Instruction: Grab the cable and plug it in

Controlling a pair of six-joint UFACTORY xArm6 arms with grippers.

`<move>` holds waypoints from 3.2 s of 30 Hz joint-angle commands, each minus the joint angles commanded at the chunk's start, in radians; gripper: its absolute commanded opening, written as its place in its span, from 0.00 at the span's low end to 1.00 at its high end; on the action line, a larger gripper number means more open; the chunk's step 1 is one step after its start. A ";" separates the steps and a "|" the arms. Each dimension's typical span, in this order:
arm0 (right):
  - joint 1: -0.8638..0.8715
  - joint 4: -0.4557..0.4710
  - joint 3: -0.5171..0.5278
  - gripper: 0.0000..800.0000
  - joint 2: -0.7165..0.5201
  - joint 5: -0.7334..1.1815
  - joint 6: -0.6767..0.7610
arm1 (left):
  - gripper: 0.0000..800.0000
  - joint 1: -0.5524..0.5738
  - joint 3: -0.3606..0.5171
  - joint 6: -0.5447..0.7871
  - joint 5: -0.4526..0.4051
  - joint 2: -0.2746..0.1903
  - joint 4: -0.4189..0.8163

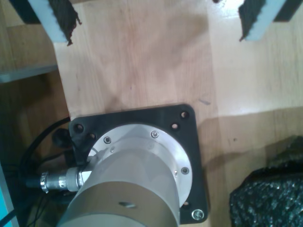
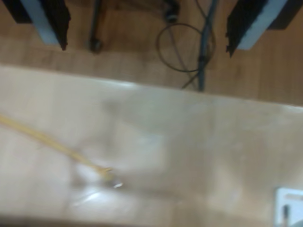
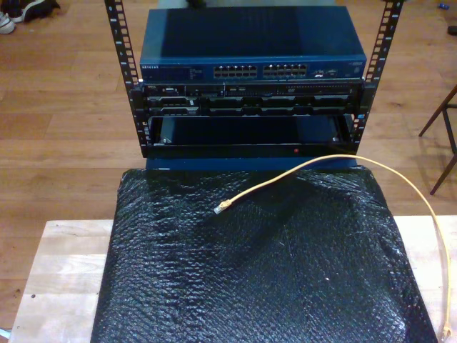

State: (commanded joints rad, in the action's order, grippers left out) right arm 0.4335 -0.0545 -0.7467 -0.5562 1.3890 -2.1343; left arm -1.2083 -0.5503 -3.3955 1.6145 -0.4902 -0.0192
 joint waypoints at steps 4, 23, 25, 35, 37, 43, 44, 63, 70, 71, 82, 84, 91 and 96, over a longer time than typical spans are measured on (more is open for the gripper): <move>-0.101 -0.021 -0.086 1.00 0.080 0.000 0.081 | 1.00 0.012 0.002 -0.015 0.000 0.003 -0.002; -0.135 -0.347 -0.213 1.00 0.164 -0.003 0.273 | 1.00 0.130 0.006 -0.107 0.012 0.005 -0.054; -0.135 -0.354 -0.227 1.00 0.172 -0.003 0.298 | 1.00 0.143 0.006 -0.118 0.020 0.003 -0.060; -0.135 -0.377 -0.288 1.00 0.209 -0.003 0.348 | 1.00 0.153 0.009 -0.150 0.040 0.031 -0.118; -0.141 -0.385 -0.307 1.00 0.213 -0.003 0.364 | 1.00 0.155 0.008 -0.160 0.038 0.037 -0.135; -0.212 -0.385 -0.410 1.00 0.305 -0.003 0.382 | 1.00 0.199 0.006 -0.215 0.038 0.044 -0.149; -0.222 -0.385 -0.425 1.00 0.322 -0.003 0.391 | 1.00 0.216 0.006 -0.227 0.038 0.043 -0.149; -0.446 -0.379 -0.651 1.00 0.517 -0.046 0.451 | 1.00 0.388 -0.014 -0.400 0.043 0.038 -0.212; -0.600 -0.308 -0.690 1.00 0.555 -0.046 0.451 | 1.00 0.385 -0.008 -0.399 0.054 0.038 -0.219; -0.621 -0.287 -0.695 1.00 0.566 -0.046 0.451 | 1.00 0.385 -0.008 -0.399 0.054 0.038 -0.219; -0.758 -0.181 -0.694 1.00 0.651 -0.048 0.445 | 1.00 0.399 -0.009 -0.408 0.049 0.044 -0.226; -0.776 -0.176 -0.700 1.00 0.683 -0.052 0.445 | 1.00 0.416 -0.009 -0.423 0.049 0.043 -0.241; -0.868 -0.080 -0.703 1.00 0.787 -0.137 0.445 | 1.00 0.502 -0.011 -0.508 0.043 0.043 -0.255; -0.913 -0.026 -0.700 1.00 0.839 -0.187 0.445 | 1.00 0.603 -0.015 -0.612 0.038 0.043 -0.255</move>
State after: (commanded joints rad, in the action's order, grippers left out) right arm -0.4795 -0.0806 -1.4463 0.2831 1.2018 -1.6893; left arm -0.6053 -0.5656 -4.0077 1.6529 -0.4473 -0.2739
